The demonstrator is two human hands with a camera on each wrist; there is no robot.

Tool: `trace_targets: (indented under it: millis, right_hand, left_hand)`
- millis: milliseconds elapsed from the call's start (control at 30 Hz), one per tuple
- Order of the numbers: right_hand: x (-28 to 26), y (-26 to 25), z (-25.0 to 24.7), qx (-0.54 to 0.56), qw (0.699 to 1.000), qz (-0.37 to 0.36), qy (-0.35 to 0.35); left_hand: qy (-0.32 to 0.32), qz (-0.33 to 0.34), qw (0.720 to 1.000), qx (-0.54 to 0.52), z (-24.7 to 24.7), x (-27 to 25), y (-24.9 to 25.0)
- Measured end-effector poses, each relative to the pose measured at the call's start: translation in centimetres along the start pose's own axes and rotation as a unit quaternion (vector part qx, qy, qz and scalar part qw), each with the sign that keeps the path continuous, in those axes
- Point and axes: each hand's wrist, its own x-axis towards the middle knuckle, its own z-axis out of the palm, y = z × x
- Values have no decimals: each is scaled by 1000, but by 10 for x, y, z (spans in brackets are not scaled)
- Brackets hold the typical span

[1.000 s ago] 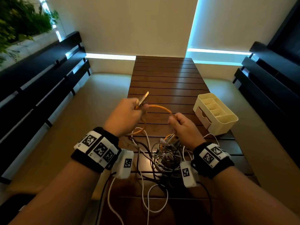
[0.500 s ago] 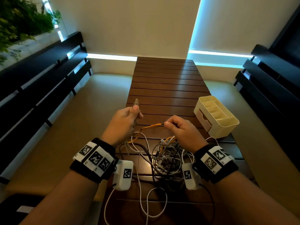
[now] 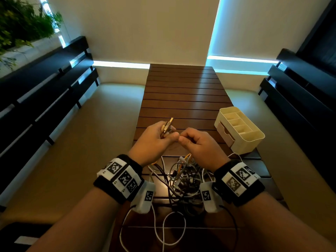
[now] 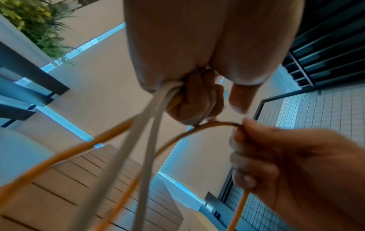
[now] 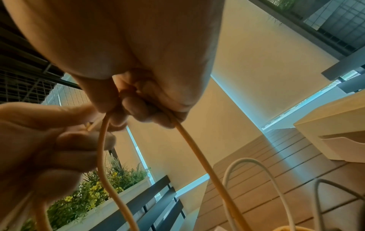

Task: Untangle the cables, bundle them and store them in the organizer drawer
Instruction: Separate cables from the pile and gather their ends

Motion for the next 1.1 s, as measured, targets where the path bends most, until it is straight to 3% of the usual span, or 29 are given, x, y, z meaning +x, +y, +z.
trace_targets:
  millis: [167,300,400,500,567,667,733,800,867,933,1033,1100]
  right_hand:
    - [3,0,-4,8,998,-35,55]
    - [4,0,-1,68,996,-1,65]
    - [3,11,9,113,991,62,24]
    - [-6,33,25,122,984,130,-28]
    - [-7,39,27,128,978,164,-22]
    - [4,26,14,163,967,195,37]
    - [13,13,0,175,965,183,70]
    - [19,0,-11,160,971,154,86]
    - [21,-7,-15,116,983,120,82]
    - [23,-7,-11,53,993,87,62]
    - [28,-8,-1,-21,999,35,36]
    - [31,-12,-2,-33,998,13,43]
  left_hand:
    - [-79,-10,997,-4,-6,5,4]
    - [-31,27,999,2,-7,10,15]
    - [9,48,998,-31,-11,12,24]
    - [56,16,985,-165,-22,11,32]
    - [71,-9,978,-197,-27,7,28]
    - [64,-73,994,-43,-28,1,10]
    - [47,-136,987,65,-28,-1,-2]
    - [83,-169,977,104,-33,-2,-4]
    - [153,-140,971,117,-38,-2,6]
    - [189,-62,974,105,-40,-1,20]
    - [100,3,989,108,-31,5,31]
    - [24,-9,994,104,-28,12,24]
